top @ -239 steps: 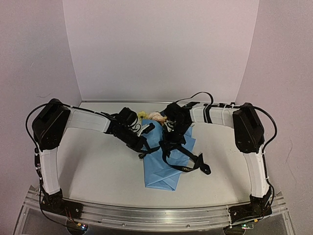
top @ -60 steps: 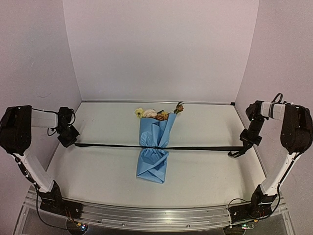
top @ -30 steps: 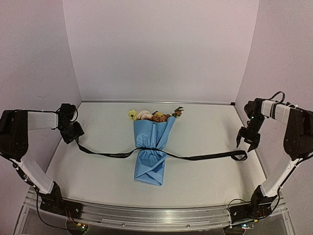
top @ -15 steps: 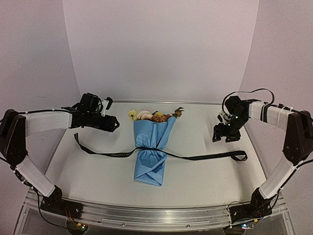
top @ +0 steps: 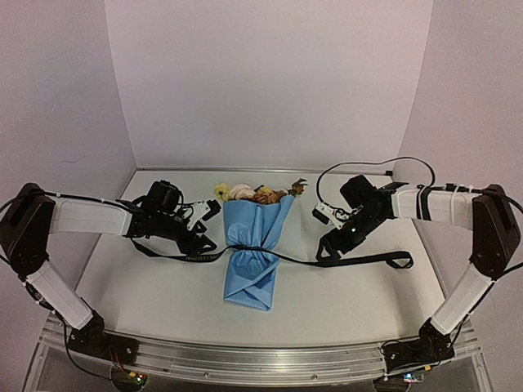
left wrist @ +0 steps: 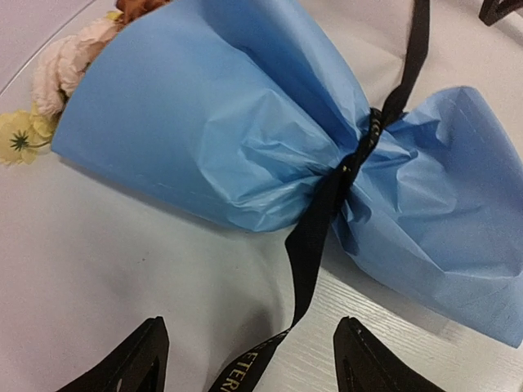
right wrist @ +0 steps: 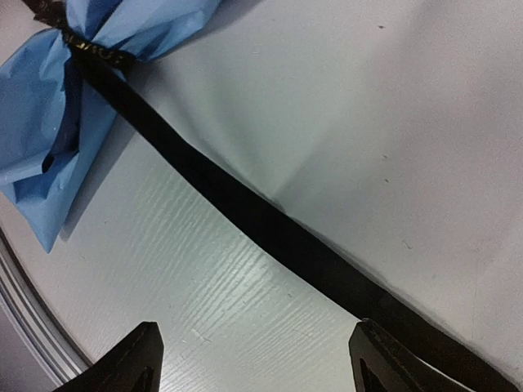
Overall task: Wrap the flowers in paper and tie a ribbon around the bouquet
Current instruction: Tie the ribbon around the folded bouquet.
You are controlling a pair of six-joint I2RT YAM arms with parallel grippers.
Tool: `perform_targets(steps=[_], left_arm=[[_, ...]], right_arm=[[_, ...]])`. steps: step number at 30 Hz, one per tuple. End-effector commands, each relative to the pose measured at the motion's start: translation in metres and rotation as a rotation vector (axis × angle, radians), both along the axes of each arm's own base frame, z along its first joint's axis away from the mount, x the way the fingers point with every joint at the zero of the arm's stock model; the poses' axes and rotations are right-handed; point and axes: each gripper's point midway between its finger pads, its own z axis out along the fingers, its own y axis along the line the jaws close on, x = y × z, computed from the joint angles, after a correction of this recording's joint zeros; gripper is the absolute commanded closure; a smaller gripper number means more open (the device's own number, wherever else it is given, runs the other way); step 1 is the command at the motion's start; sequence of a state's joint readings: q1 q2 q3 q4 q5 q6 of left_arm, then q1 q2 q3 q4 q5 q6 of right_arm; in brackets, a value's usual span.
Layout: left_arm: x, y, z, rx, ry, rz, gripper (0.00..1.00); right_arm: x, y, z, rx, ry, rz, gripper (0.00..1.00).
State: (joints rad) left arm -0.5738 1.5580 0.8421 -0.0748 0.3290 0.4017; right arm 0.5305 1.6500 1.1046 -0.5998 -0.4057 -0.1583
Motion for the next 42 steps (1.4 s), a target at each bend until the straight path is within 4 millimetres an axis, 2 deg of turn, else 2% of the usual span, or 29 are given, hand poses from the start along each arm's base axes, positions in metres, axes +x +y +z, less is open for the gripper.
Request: perform_targets(steps=[1, 6, 14, 19, 28, 32, 35, 36, 39, 41, 42], left_arm=[[0.004, -0.014, -0.01, 0.053, -0.066, -0.09, 0.28], [0.008, -0.019, -0.017, 0.073, -0.076, -0.111, 0.29], [0.021, -0.022, -0.034, 0.131, -0.109, -0.124, 0.32], [0.026, -0.025, -0.039, 0.155, -0.111, -0.144, 0.34], [0.017, -0.033, -0.05, 0.191, -0.084, -0.208, 0.41], [0.016, -0.035, -0.056, 0.213, -0.075, -0.224, 0.51], [0.017, -0.036, -0.056, 0.222, -0.081, -0.217, 0.71], [0.019, -0.036, -0.054, 0.221, -0.087, -0.208, 0.81], [0.024, -0.038, -0.043, 0.203, -0.116, -0.178, 0.97], [0.027, -0.04, -0.033, 0.187, -0.135, -0.15, 1.0], [0.028, -0.042, -0.027, 0.175, -0.145, -0.128, 1.0]], right_arm=[[-0.003, 0.022, -0.014, -0.028, -0.044, 0.133, 0.19], [-0.005, 0.036, -0.032, -0.089, -0.067, 0.202, 0.19], [0.027, 0.059, -0.047, -0.163, -0.241, 0.238, 0.2], [0.037, 0.069, -0.051, -0.191, -0.289, 0.271, 0.2], [0.034, 0.082, -0.058, -0.201, -0.263, 0.318, 0.21], [0.032, 0.084, -0.059, -0.219, -0.255, 0.336, 0.24], [0.03, 0.082, -0.059, -0.233, -0.232, 0.342, 0.35], [0.029, 0.082, -0.058, -0.234, -0.224, 0.342, 0.44], [0.024, 0.077, -0.055, -0.261, -0.183, 0.334, 0.79], [0.019, 0.069, -0.052, -0.286, -0.155, 0.315, 0.99], [0.017, 0.064, -0.051, -0.297, -0.151, 0.299, 1.0]])
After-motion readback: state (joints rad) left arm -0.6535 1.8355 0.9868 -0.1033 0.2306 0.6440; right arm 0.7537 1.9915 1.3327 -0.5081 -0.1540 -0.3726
